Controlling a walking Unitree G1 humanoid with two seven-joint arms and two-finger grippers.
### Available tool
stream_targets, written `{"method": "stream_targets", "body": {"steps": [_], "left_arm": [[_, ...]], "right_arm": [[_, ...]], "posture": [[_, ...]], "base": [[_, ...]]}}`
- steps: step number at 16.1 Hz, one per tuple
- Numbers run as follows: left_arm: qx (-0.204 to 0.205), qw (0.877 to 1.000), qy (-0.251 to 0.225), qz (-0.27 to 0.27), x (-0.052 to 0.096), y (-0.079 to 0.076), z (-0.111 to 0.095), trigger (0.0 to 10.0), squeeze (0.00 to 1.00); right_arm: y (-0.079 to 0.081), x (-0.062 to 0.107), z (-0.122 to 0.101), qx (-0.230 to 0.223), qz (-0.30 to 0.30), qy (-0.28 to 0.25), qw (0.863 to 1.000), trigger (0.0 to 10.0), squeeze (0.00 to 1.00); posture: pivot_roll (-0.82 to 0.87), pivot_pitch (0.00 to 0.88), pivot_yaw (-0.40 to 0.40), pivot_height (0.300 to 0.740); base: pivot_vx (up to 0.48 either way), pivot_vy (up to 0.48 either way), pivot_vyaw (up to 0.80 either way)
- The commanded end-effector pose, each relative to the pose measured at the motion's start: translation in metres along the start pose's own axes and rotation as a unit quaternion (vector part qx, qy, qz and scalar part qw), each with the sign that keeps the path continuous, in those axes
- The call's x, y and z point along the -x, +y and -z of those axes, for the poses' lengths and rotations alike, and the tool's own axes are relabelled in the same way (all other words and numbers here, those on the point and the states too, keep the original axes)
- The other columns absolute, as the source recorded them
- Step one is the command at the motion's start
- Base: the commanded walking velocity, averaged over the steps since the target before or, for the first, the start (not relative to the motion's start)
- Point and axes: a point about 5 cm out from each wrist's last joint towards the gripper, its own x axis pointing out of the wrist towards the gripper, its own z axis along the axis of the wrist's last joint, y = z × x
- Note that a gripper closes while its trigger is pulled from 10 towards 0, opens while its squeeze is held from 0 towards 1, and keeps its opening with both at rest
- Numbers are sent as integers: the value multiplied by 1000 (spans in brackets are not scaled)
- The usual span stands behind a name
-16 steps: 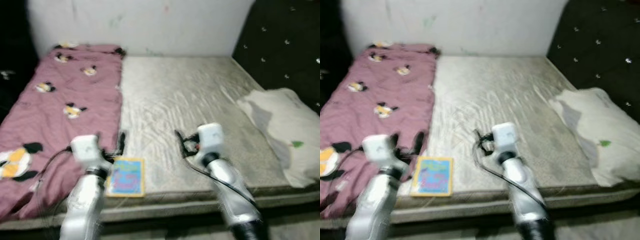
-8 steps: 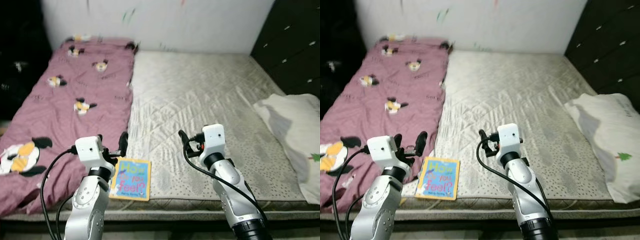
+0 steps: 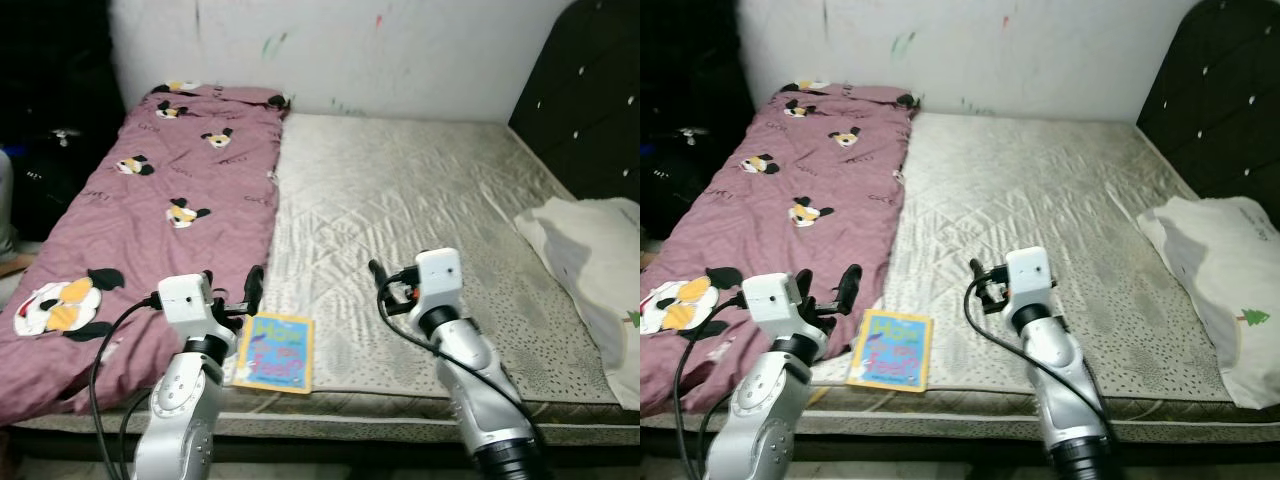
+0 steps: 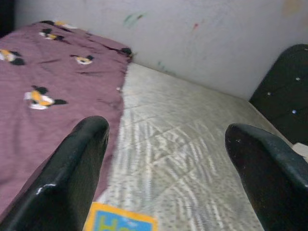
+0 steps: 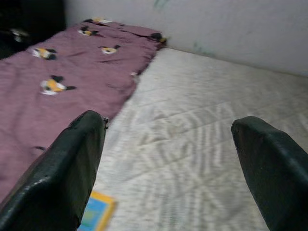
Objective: Clean up the room
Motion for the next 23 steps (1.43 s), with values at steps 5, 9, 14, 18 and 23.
{"method": "stream_targets", "body": {"steps": [5,9,14,18,23], "left_arm": [[2,1000,-16,15,0,-3,-5,10000,0],[5,1000,-17,22,1,-4,-5,10000,0],[8,999,-15,27,1,-5,-4,10000,0],[4,1000,-13,24,1,-4,-4,10000,0],[8,1000,0,9,1,-4,0,10000,0]], "right_arm": [[1,-1,0,8,-6,0,1000,10000,0],[2,0,1,7,-7,1,1000,10000,0],[2,0,2,8,-6,2,1000,10000,0],[2,0,2,5,-6,2,1000,10000,0],[2,1,3,6,-5,2,1000,10000,0]], "posture": [[1,10,-41,740],[0,15,-37,740],[0,15,-37,740],[-2,19,-37,740],[-1,22,-36,740]], "base": [[0,96,0],[298,0,0],[366,0,0],[359,0,0],[262,0,0]]}}
